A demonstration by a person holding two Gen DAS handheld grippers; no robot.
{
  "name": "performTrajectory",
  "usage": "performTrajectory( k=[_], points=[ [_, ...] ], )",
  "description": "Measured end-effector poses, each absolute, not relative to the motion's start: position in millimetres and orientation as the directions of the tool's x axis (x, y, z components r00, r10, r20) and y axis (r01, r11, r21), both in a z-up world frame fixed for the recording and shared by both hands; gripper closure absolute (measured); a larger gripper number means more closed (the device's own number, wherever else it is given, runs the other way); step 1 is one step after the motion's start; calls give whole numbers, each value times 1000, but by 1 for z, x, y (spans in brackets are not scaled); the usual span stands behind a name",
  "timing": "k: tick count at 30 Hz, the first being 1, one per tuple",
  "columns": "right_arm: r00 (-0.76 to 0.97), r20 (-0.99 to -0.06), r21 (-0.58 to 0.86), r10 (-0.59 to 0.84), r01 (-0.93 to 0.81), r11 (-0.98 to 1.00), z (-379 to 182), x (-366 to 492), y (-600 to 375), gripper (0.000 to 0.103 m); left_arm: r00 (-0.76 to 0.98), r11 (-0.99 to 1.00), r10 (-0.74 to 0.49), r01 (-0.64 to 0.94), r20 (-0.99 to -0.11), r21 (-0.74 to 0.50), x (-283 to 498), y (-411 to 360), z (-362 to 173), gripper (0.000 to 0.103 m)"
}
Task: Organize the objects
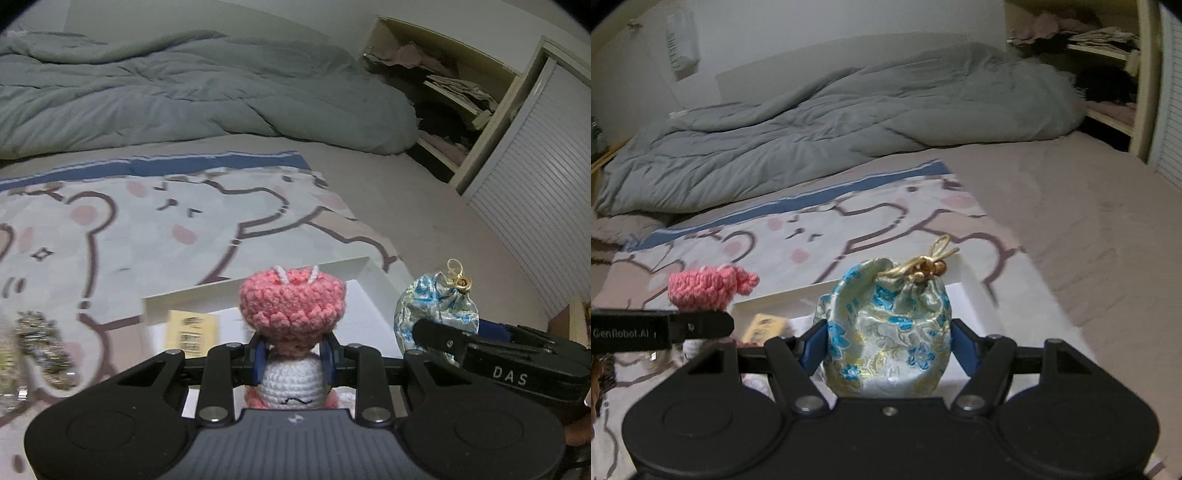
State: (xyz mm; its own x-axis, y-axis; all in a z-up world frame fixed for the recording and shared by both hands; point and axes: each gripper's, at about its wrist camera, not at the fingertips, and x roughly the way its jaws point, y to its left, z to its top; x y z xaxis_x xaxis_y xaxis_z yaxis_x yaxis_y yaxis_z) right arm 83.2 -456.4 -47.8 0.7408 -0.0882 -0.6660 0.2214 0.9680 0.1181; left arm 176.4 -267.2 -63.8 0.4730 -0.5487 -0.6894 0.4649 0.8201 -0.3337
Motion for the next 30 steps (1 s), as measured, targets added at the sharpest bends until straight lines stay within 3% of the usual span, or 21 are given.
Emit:
performTrajectory(
  k=[15,30],
  points=[
    [704,-679,110,-207,377,920,-68,96,-513,33,353,687,-724,455,-593,-567,210,-330,-123,72],
    [647,-738,21,-192,306,952,-104,133,-515,33,331,754,-646,412,-687,-511,250,-334,-168,72]
  ],
)
